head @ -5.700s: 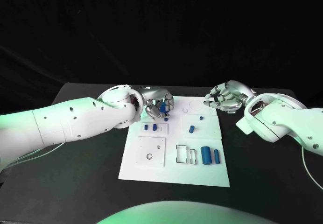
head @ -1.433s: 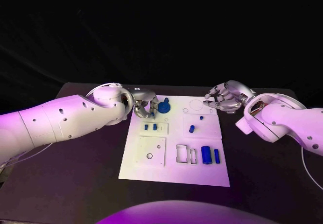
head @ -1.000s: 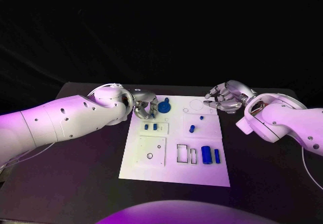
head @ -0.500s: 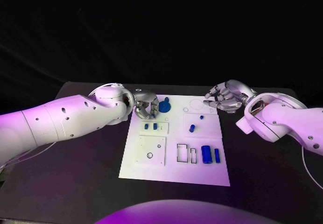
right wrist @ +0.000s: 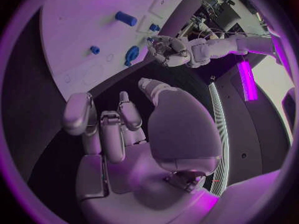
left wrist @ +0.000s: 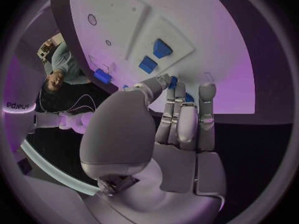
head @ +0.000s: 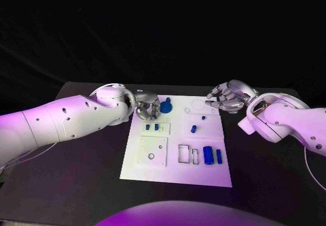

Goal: Assemble the parts on the task board

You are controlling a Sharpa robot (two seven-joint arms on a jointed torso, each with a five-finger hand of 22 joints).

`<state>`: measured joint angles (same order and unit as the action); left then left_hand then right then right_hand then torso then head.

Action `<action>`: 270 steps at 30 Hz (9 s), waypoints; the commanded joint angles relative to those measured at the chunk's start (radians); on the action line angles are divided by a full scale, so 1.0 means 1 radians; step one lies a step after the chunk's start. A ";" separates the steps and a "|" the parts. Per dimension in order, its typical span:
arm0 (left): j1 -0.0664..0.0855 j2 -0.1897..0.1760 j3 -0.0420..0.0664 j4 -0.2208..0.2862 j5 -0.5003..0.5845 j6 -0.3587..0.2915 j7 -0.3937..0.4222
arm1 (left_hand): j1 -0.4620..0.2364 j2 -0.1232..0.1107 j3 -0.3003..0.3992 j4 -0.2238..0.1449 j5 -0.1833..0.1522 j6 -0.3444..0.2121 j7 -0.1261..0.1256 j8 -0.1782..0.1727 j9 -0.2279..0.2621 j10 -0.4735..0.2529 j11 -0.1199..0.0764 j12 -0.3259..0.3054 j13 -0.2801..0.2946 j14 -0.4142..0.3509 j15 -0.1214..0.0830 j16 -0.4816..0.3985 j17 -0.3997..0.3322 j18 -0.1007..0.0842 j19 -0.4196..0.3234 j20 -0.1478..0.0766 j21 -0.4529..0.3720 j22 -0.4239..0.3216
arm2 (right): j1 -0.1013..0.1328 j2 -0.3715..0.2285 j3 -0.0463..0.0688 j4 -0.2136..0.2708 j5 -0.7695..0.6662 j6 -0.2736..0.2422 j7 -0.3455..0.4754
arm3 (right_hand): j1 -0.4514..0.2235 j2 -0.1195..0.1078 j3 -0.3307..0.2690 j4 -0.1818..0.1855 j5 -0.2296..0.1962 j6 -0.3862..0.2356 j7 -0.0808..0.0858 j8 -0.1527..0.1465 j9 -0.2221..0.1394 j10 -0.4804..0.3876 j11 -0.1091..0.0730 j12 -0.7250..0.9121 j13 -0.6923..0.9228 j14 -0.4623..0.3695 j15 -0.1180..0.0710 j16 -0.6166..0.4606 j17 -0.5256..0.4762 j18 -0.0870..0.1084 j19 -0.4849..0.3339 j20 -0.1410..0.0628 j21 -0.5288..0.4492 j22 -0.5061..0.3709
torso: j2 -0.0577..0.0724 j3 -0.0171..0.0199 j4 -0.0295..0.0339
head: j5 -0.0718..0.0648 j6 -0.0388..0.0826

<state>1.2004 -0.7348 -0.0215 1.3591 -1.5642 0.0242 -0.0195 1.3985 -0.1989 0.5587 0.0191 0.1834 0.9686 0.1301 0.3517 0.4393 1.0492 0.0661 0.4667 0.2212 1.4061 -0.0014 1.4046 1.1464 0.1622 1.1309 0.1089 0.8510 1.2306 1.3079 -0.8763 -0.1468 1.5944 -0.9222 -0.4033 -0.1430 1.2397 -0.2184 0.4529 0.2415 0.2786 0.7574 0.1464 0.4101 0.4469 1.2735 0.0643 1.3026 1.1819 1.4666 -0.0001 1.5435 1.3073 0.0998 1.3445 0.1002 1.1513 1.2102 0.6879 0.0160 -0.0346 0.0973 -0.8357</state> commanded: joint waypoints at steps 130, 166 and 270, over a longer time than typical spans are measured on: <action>0.001 -0.175 0.025 0.087 1.443 -0.147 0.339 | -0.045 0.040 -0.122 0.109 0.094 -0.230 0.049 0.058 -0.039 -0.071 0.041 0.013 -0.083 -0.294 0.036 -0.299 -0.630 0.017 -0.076 0.030 -0.377 -0.147 | -0.078 0.150 -0.007 -0.113 -0.777 0.215 -0.115 | 0.089 -0.038 0.151 -0.136 -0.118 0.197 0.010 -0.111 -0.058 -0.267 0.036 -1.002 -0.966 0.041 0.021 -0.091 0.014 0.017 -0.024 0.020 -0.088 -0.018 | 0.000 0.0005 -0.0013 | -0.049 0.015; 0.001 -0.179 0.025 0.093 1.404 -0.128 0.328 | -0.043 0.041 -0.114 0.104 0.104 -0.241 0.051 0.065 -0.040 -0.076 0.043 0.011 -0.086 -0.298 0.038 -0.304 -0.634 0.017 -0.076 0.031 -0.385 -0.149 | -0.101 0.161 -0.007 -0.115 -0.845 0.152 -0.161 | 0.114 0.004 0.258 -0.252 -0.153 0.290 -0.021 -0.082 -0.007 -0.116 -0.006 -1.022 -0.954 0.051 -0.018 -0.086 0.026 0.002 0.020 -0.015 -0.010 0.055 | -0.001 -0.0006 -0.0009 | -0.057 0.005; 0.001 -0.136 0.018 0.076 1.395 -0.098 0.319 | -0.052 0.035 -0.106 0.092 0.128 -0.284 0.064 0.085 -0.038 -0.109 0.057 0.004 -0.094 -0.306 0.048 -0.308 -0.638 0.015 -0.076 0.037 -0.399 -0.150 | -0.222 0.319 -0.004 0.059 -0.791 0.119 -0.133 | 0.085 0.001 0.262 -0.258 -0.124 0.283 -0.020 -0.092 0.003 -0.115 -0.003 -1.049 -0.951 0.052 -0.017 -0.086 0.027 0.001 0.020 -0.015 -0.009 0.062 | 0.000 -0.0016 -0.0011 | 0.104 -0.037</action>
<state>1.2004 -0.8730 -0.0042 1.4332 -0.1672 -0.0941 0.2972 1.3525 -0.1634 0.4499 0.1145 0.3054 0.6897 0.1872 0.4338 0.3996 0.9472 0.1215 0.4725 0.1284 1.1060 0.0449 1.0985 0.5093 0.1700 1.0506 0.1395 0.4568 1.0816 1.0874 -0.5595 -0.1502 1.6553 -1.7027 -0.3022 -0.2825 1.3315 -0.2188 0.7147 -0.0095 0.1510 1.0457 0.1259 0.3235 0.4494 1.1382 0.0821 0.2525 0.2300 1.4648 -0.0128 1.4563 1.3073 0.1151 1.3609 0.0841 1.1481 1.2727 0.6867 0.0147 -0.0360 0.2010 -0.8727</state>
